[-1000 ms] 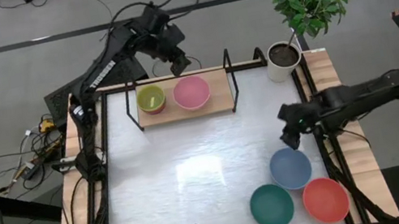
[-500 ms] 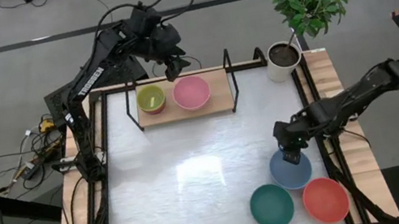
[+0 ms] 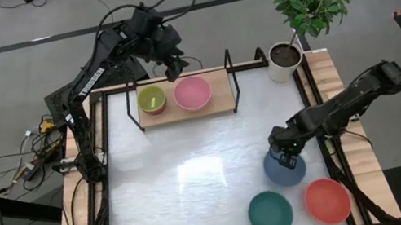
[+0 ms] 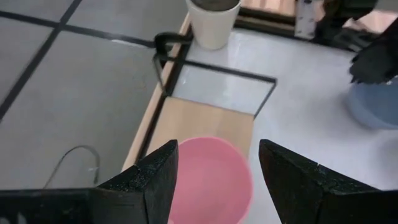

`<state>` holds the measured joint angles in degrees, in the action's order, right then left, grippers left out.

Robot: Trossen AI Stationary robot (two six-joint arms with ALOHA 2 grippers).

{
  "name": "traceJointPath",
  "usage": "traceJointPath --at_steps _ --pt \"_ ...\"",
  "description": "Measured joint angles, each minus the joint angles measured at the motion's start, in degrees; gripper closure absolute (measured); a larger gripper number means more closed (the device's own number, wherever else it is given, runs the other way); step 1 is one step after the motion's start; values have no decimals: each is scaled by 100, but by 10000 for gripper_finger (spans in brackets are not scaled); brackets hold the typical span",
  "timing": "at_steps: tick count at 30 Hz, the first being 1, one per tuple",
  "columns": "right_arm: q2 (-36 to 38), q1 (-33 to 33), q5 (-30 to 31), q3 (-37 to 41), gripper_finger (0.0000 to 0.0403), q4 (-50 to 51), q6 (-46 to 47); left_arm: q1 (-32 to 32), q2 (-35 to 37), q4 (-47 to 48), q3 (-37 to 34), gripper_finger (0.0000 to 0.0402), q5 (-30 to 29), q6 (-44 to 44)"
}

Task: Place and stack bowls onto a shelf
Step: Move the blue bowl to the center of the table

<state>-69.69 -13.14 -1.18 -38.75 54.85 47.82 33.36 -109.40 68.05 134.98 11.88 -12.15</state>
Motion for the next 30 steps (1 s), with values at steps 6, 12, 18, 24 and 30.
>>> traceJointPath --at_steps 6,12,18,24,30 --pt "-13 869 511 -394 379 -24 -296 2 0 202 0 194 -225 -61" --pt "-11 1900 646 -774 379 -462 -513 -6 0 209 0 194 -221 130" --pt "-188 2241 572 -1244 379 -996 -861 -15 -2 467 0 194 -223 218" --pt "-1076 2207 234 -1994 379 -921 -1319 -32 -4 839 -2 194 -343 235" --pt "-2294 2093 235 -3065 379 -859 -2020 -37 -4 1067 -2 194 -358 237"
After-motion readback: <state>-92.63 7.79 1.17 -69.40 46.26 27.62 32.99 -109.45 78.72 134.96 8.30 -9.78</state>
